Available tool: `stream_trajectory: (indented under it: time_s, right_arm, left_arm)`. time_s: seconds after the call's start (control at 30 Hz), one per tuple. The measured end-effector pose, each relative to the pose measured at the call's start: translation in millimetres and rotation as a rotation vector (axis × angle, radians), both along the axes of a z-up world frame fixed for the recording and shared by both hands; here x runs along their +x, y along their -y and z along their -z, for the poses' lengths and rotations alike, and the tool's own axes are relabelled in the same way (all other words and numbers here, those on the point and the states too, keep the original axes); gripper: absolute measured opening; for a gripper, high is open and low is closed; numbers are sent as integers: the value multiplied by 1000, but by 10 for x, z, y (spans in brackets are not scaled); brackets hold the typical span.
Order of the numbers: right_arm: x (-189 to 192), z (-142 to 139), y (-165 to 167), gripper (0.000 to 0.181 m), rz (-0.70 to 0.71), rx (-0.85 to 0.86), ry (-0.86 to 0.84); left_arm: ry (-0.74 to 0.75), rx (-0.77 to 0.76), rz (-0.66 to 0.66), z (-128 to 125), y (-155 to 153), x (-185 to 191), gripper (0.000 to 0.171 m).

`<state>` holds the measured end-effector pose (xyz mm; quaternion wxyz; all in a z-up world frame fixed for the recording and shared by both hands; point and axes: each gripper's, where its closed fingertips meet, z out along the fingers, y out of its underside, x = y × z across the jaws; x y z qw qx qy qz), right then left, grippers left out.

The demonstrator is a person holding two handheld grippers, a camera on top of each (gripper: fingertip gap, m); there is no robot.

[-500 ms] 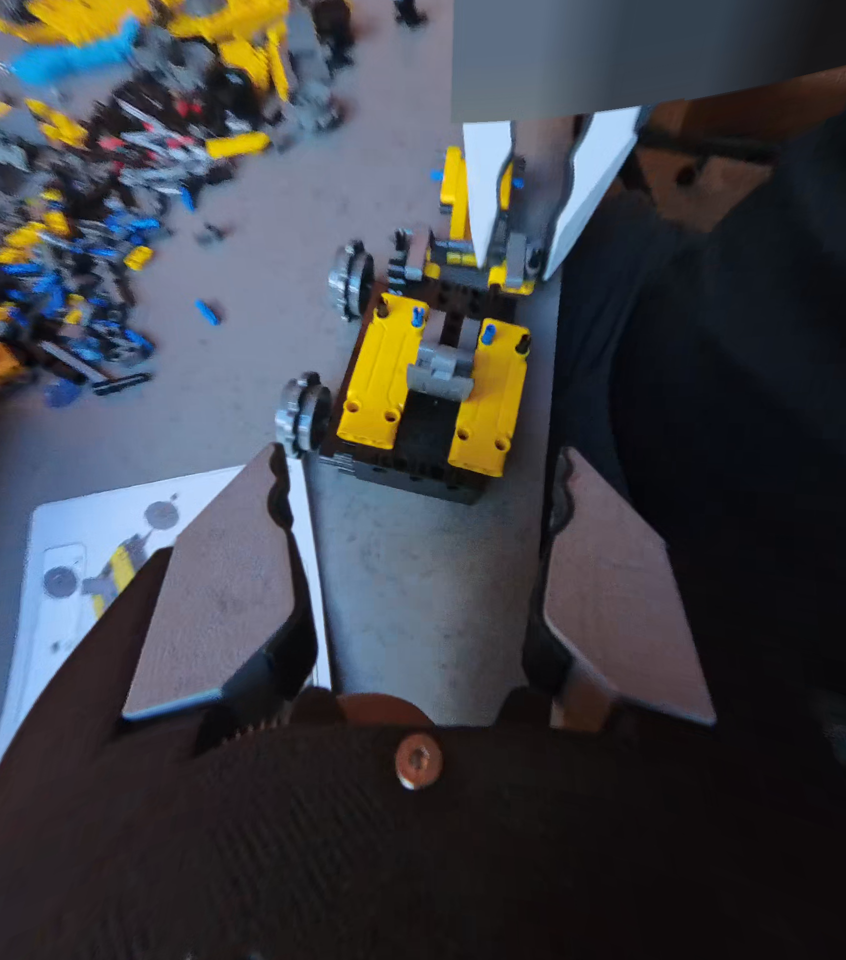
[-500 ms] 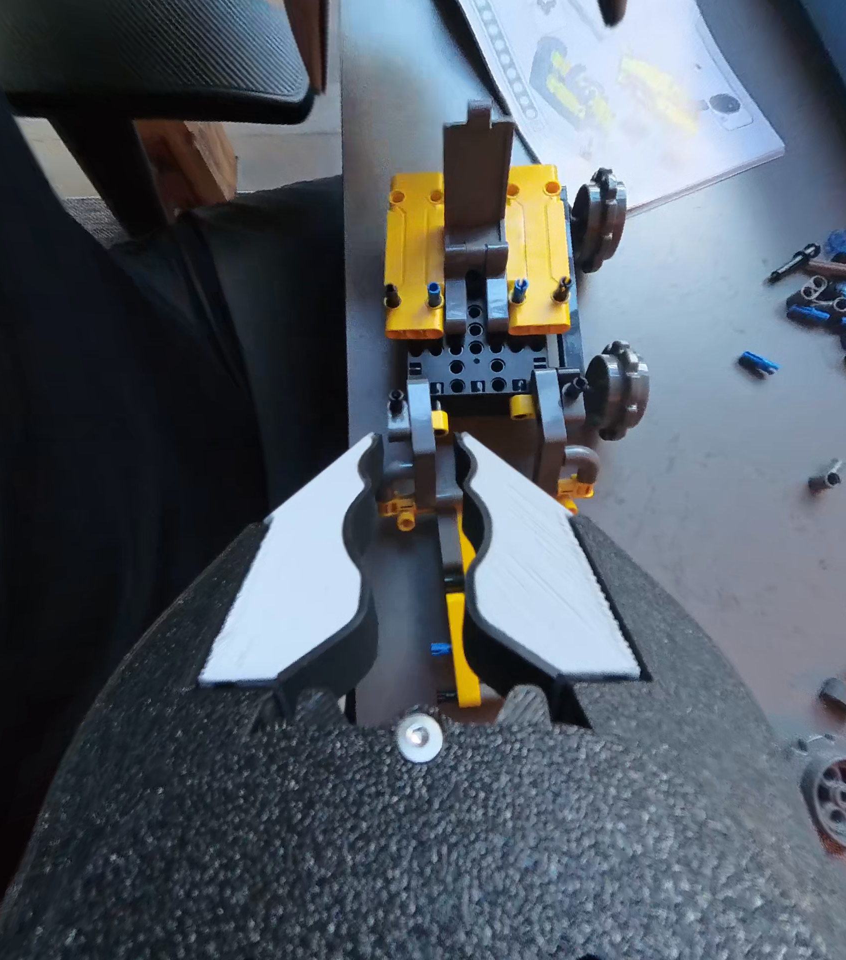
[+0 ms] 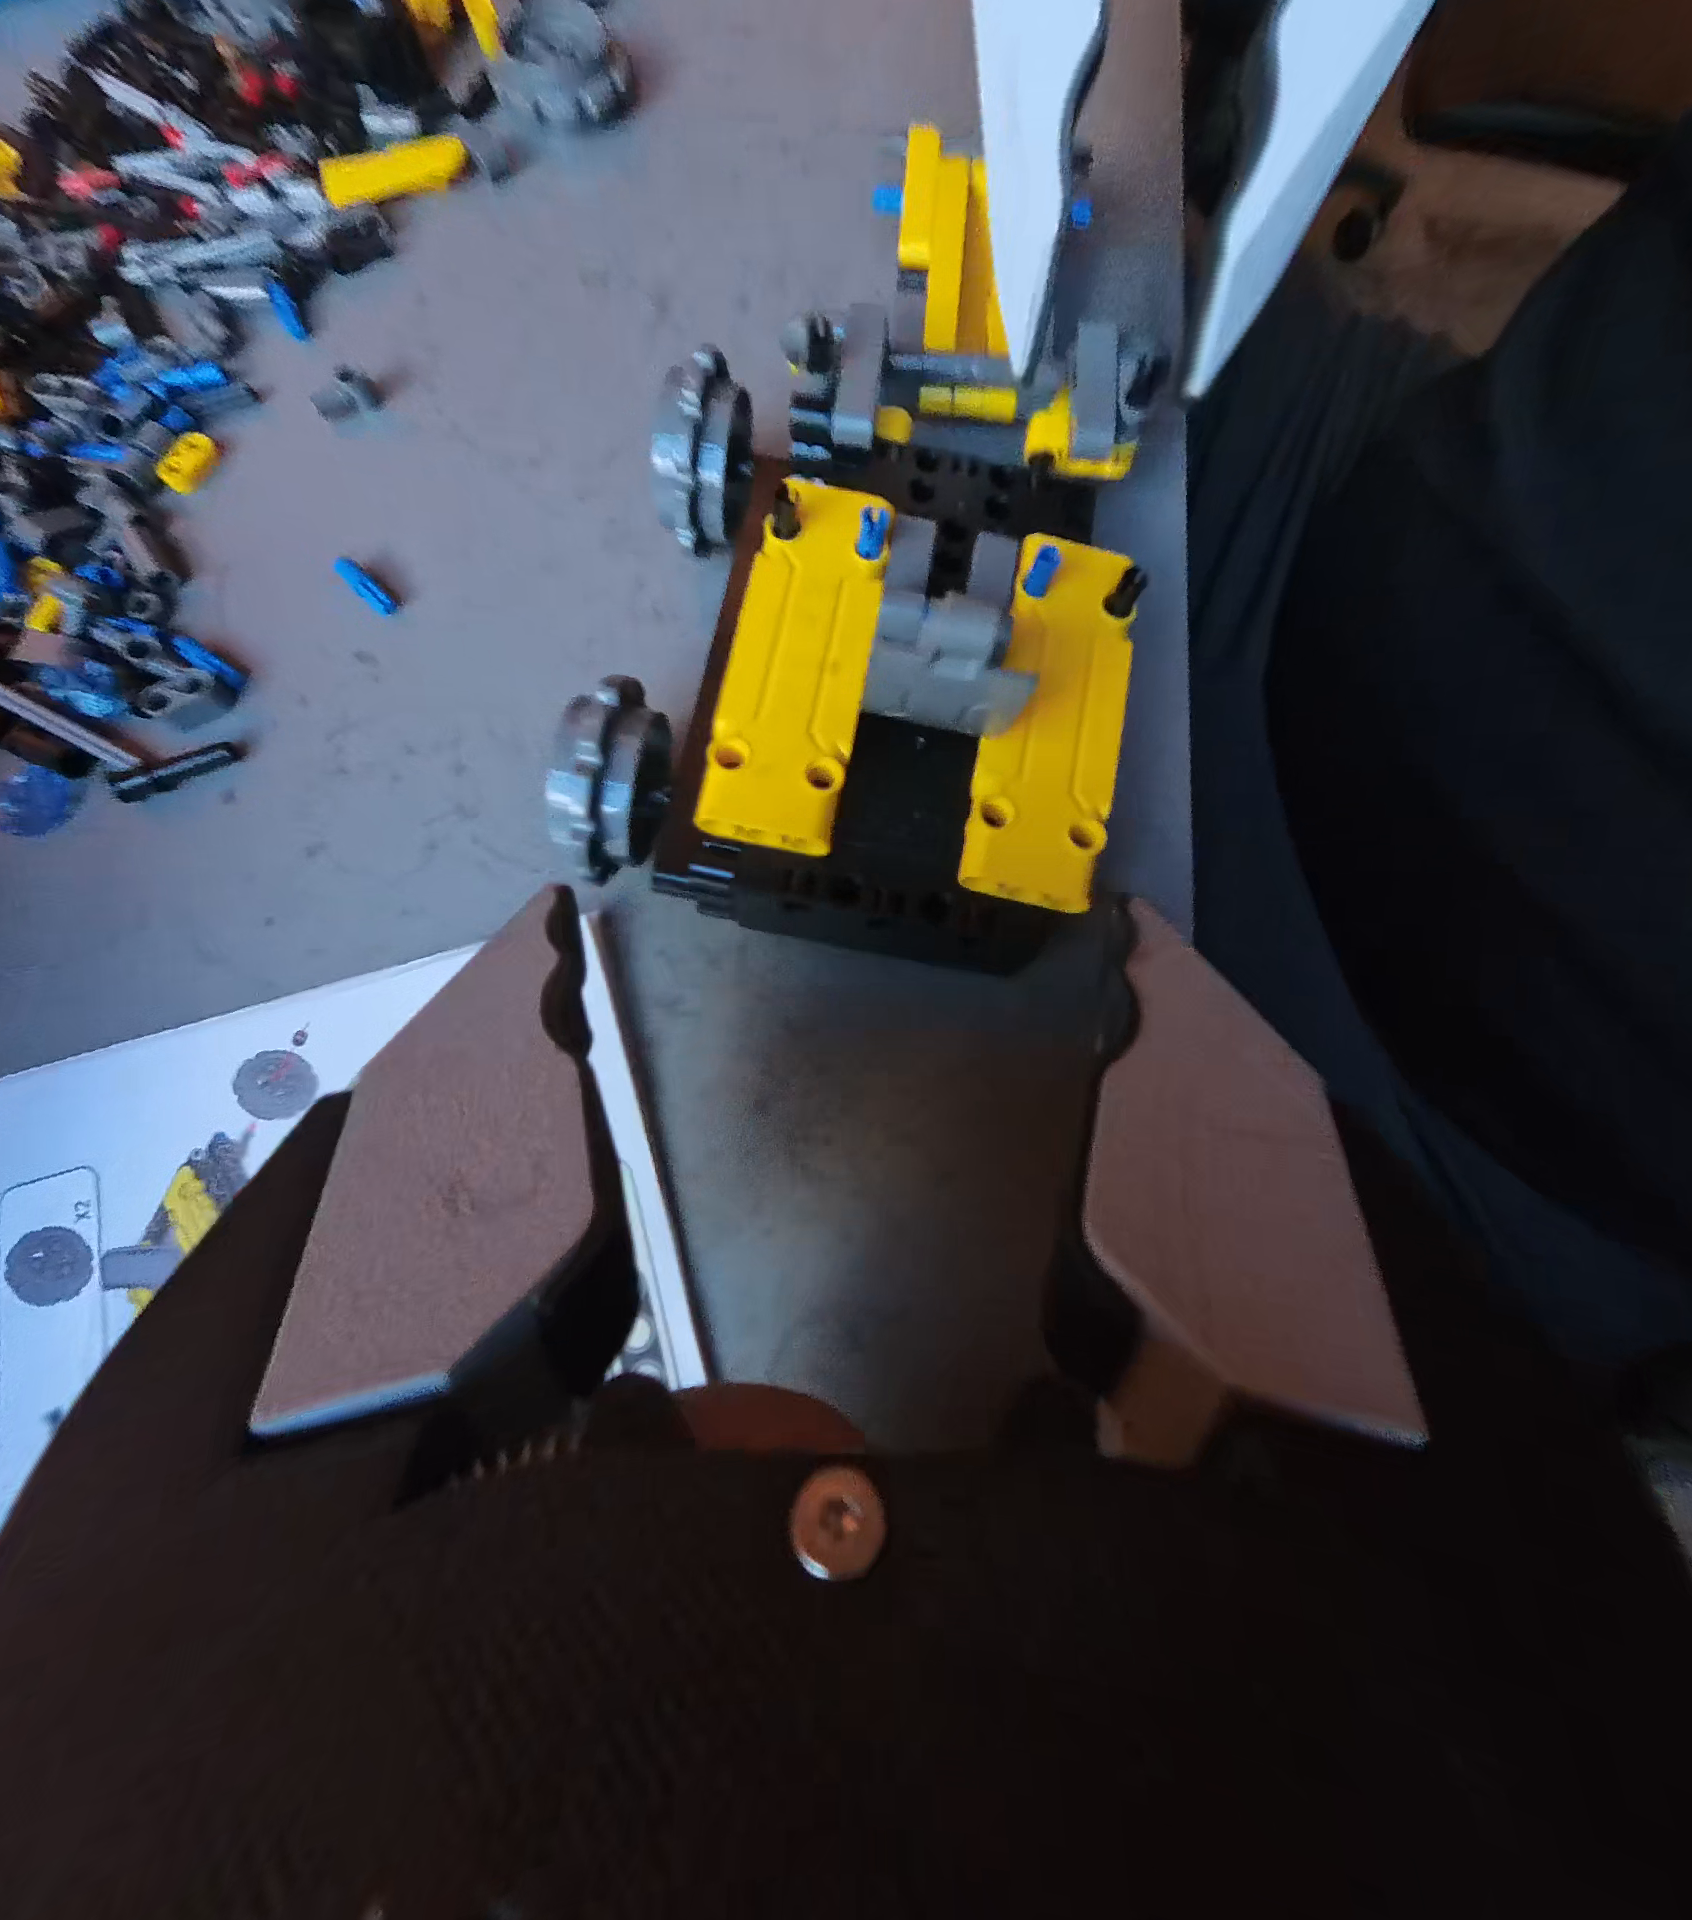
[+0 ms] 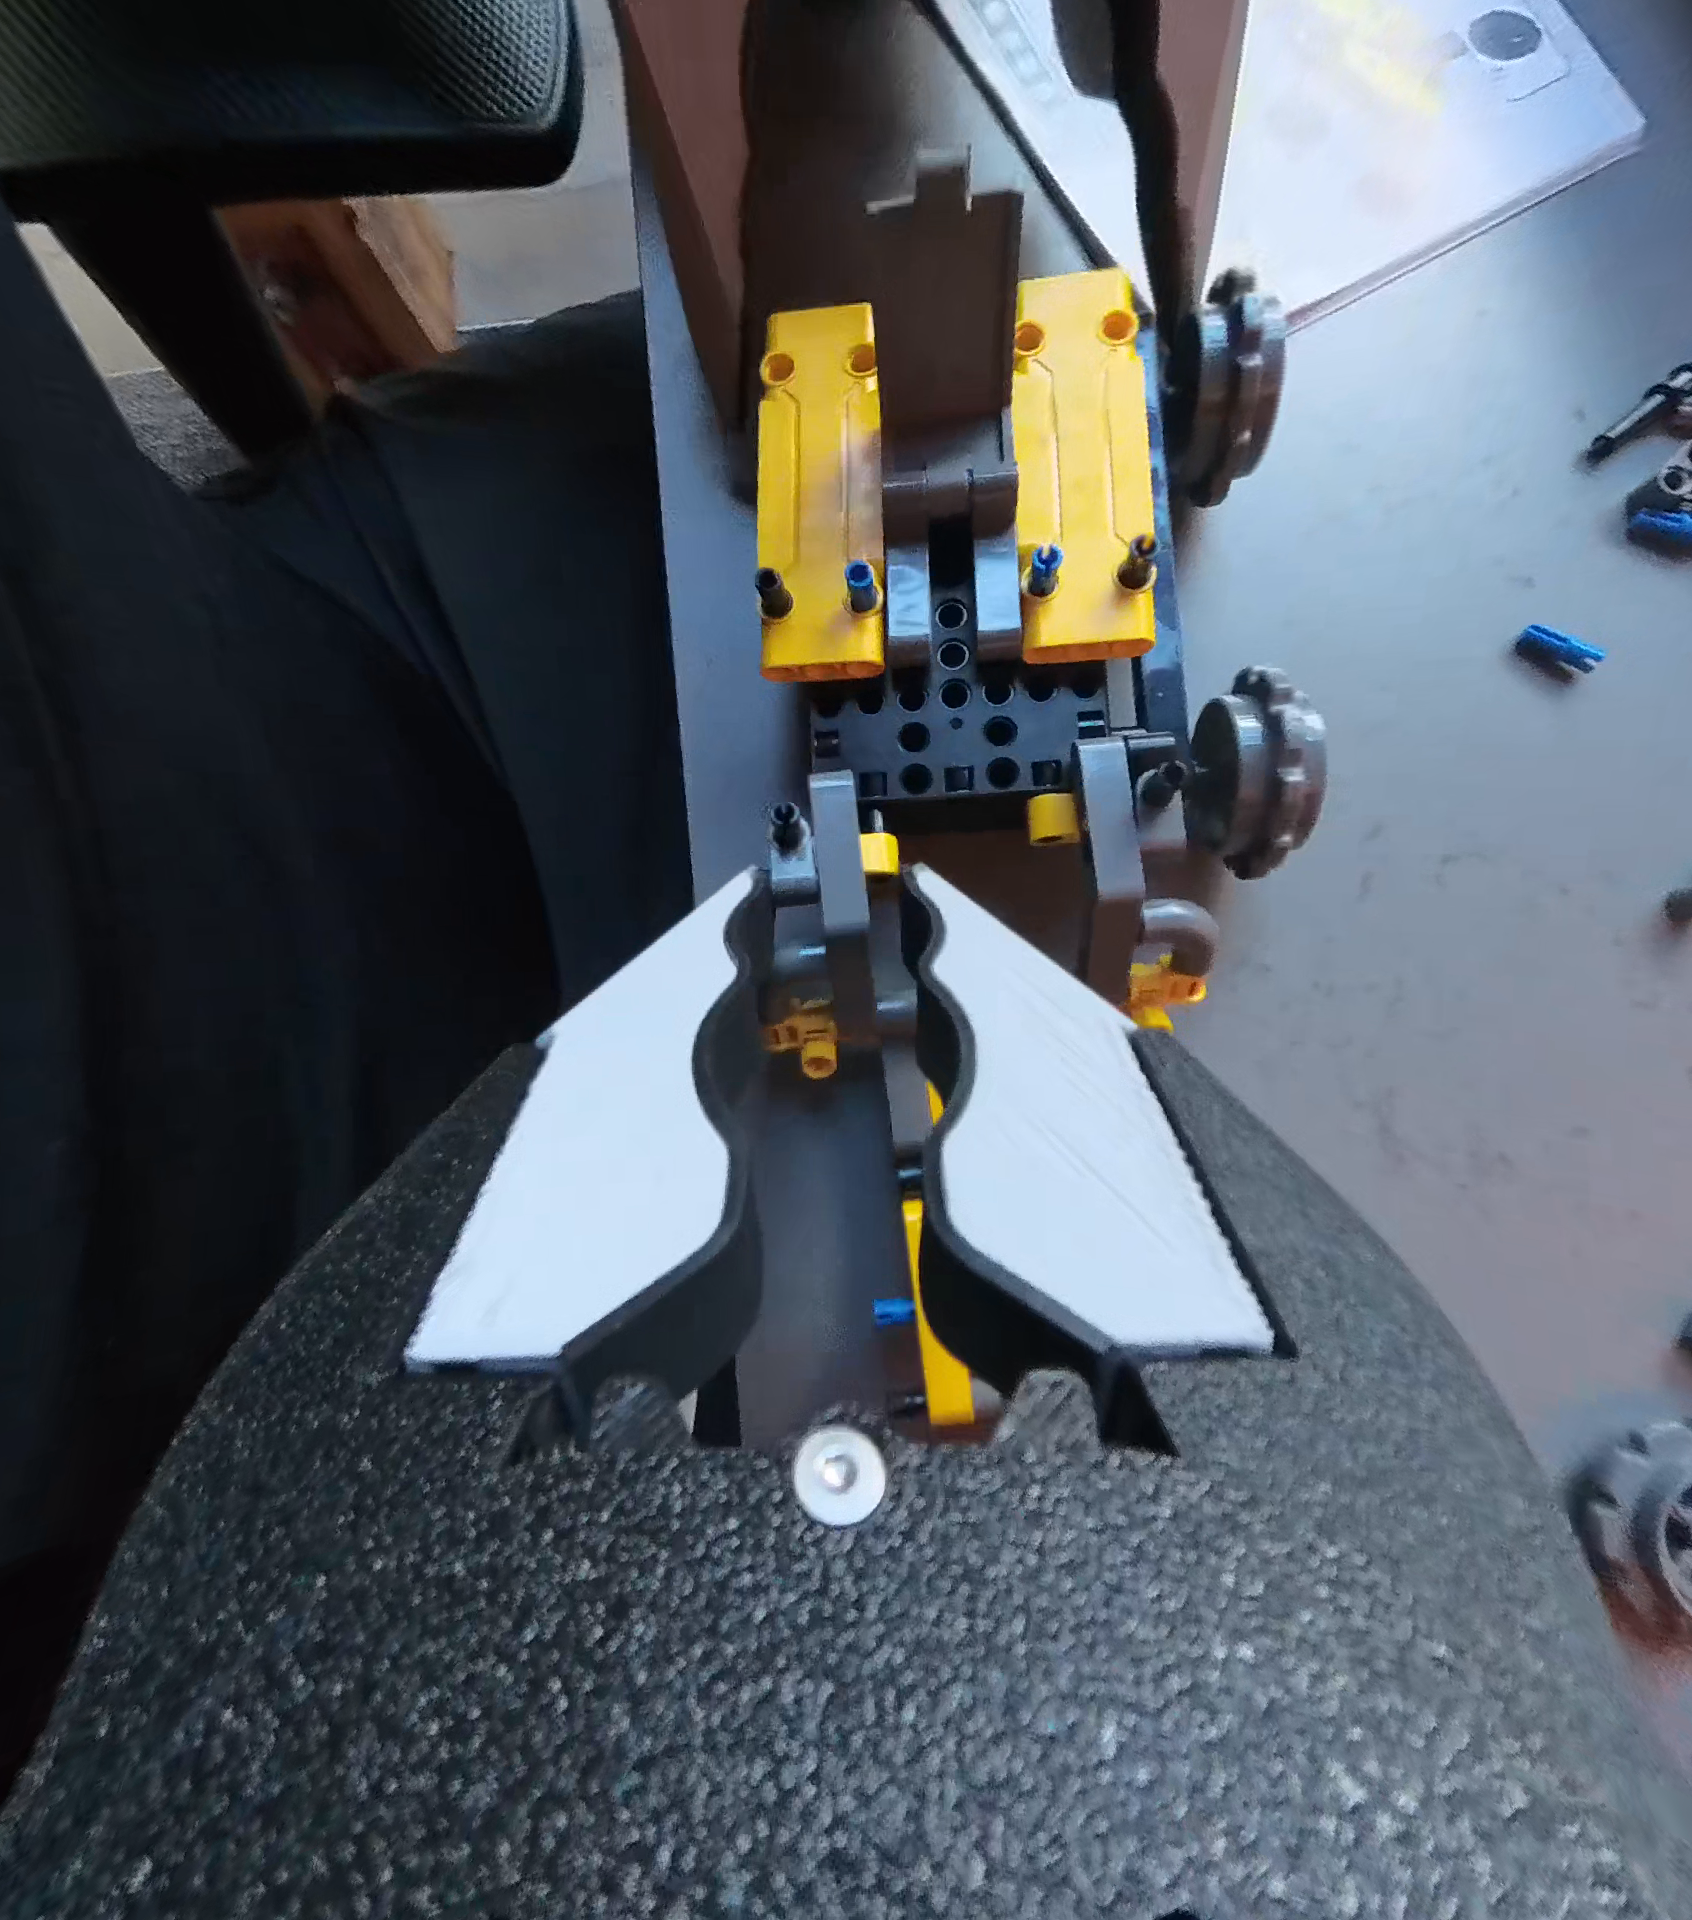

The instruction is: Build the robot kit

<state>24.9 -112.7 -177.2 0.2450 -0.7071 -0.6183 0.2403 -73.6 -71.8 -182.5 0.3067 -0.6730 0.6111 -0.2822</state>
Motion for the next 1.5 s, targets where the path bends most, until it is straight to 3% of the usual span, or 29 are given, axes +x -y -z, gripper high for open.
stream_trajectory:
  time_s: [0.07,0.17,0.27,0.43,0.63,0.77,0.87,1.0,1.27,1.37,1.5]
  right_arm:
    - [16,-92,31,31,34,-76,-37]
    - [73,-172,19,42,106,-234,-84]
    - [109,-153,39,29,111,-301,-88]
    - [122,24,80,29,75,-344,-43]
    - [215,-188,15,30,41,-545,-128]
    - [152,-162,-15,30,48,-575,-156]
    - [88,-109,-30,28,47,-610,-115]
    - [64,-102,-16,11,60,-740,-32]
    - [14,-58,45,29,72,-952,41]
    - [-23,-67,88,16,56,-1018,22]
    - [-35,-77,87,11,63,-1052,-15]
  left_arm:
    - [50,-14,-2,-81,-29,27,98]
    - [12,-15,30,22,-23,119,107]
    - [-38,3,42,131,-32,166,114]
    - [-43,19,19,114,-41,160,110]
    - [12,7,-144,-53,-57,2,101]
    - [94,5,-250,-374,96,-17,85]
    - [102,53,-266,-553,319,239,64]
    - [113,23,-293,-433,529,750,34]
    - [-32,188,-359,-100,473,928,41]
    - [76,230,-418,-355,509,816,52]
    - [115,151,-503,-553,300,260,73]
